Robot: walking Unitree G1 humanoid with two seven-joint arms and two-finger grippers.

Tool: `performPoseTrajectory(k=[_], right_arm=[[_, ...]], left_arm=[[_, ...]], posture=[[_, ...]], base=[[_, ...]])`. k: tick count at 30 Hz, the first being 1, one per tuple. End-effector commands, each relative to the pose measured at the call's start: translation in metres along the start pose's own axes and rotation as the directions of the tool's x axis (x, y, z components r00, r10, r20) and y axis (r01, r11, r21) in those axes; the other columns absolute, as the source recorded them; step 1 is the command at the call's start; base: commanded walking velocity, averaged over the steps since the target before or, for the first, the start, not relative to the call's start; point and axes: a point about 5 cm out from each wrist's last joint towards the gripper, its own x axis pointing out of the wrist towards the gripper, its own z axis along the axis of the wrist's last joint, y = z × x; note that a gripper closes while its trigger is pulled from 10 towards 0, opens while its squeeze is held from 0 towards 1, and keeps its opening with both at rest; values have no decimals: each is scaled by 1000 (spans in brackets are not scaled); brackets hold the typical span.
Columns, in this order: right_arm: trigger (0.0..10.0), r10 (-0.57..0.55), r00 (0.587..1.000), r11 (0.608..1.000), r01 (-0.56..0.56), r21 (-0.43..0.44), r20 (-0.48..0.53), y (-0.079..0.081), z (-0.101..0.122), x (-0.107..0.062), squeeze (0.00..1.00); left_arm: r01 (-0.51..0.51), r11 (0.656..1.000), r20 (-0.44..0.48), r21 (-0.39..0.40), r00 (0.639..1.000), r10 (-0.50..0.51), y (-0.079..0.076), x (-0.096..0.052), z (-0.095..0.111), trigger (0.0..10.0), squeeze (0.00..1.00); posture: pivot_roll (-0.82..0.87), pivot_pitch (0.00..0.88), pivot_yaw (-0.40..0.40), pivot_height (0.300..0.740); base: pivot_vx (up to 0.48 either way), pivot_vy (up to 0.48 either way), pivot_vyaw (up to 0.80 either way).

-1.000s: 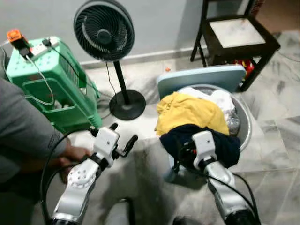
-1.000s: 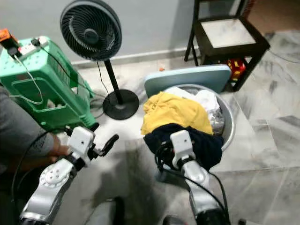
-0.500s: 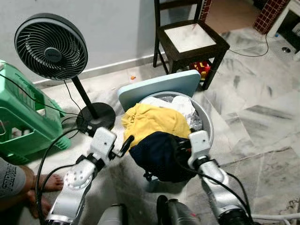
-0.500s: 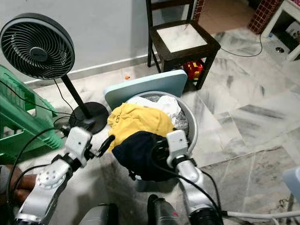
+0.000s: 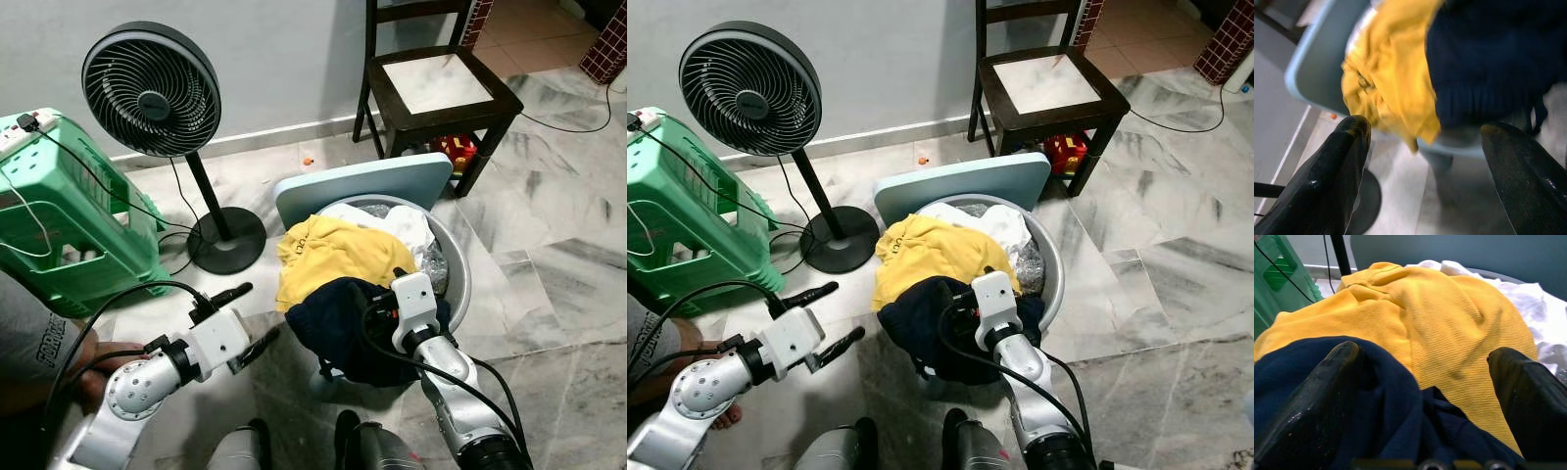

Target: Hang hanger

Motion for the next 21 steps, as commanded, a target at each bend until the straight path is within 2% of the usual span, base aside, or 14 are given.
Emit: performPoseTrajectory(k=[1, 3, 5, 7, 9, 13, 15, 16, 18, 19, 20, 21], right_arm=[[10000, -10, 1000, 1000, 11, 11, -17, -2, -5, -4, 0], [10000, -16, 1000, 1000, 16, 11, -17, -3, -5, -5, 0], [10000, -17, 1000, 1000, 17, 11, -17, -4, -5, -5, 0], [10000, -21, 1000, 1000, 21, 7, -20, -5, -6, -6, 0], [10000, -20, 1000, 1000, 21, 6, -20, -6, -6, -6, 0], [10000, -18, 1000, 1000, 18, 3, -20, -6, -6, -7, 0], [10000, -18, 1000, 1000, 18, 2, -21, -6, -6, -7, 0], [10000, -18, 1000, 1000, 18, 1, -22, -6, -6, -7, 0], [10000, -18, 1000, 1000, 18, 1, -22, -6, -6, -7, 0], [10000, -19, 1000, 1000, 20, 2, -24, -6, -7, -8, 0], [10000, -20, 999, 1000, 20, 3, -25, -5, -8, -8, 0], [10000, -20, 1000, 1000, 20, 3, -25, -5, -8, -8, 0]], left_arm=[[88, 996, -51, 19, 995, -87, -8, -4, -11, 10000, 0], [181, 980, -102, 81, 980, -173, -10, -11, -21, 10000, 0], [205, 974, -116, 93, 974, -194, -10, -13, -24, 10000, 0], [277, 951, -175, 138, 952, -252, -8, -17, -36, 10000, 0], [300, 939, -196, 171, 944, -266, -6, -17, -39, 10000, 0], [321, 907, -289, 273, 927, -241, 12, -13, -48, 10000, 0], [322, 902, -297, 287, 925, -236, 14, -12, -49, 10000, 0], [265, 912, -327, 313, 932, -158, 30, -7, -52, 10000, 0], [265, 912, -327, 313, 932, -158, 30, -7, -52, 10000, 0], [168, 926, -323, 339, 945, -52, 47, 0, -52, 10000, 0], [83, 932, -298, 352, 954, 28, 58, 7, -48, 10000, 0], [50, 937, -287, 346, 956, 54, 61, 9, -47, 10000, 0]], posture=[[96, 303, 17, 740], [95, 303, 17, 740], [91, 303, 17, 740], [88, 303, 15, 740], [84, 303, 12, 740], [80, 304, 7, 740], [80, 304, 7, 740], [76, 303, 8, 740], [76, 303, 8, 740], [74, 303, 9, 740], [75, 303, 9, 740], [74, 303, 7, 740]], base=[[0, 0, 0], [0, 0, 0], [0, 0, 0], [0, 0, 0], [0, 0, 0], [0, 0, 0], [0, 0, 0], [0, 0, 0], [0, 0, 0], [0, 0, 0], [0, 0, 0], [0, 0, 0]])
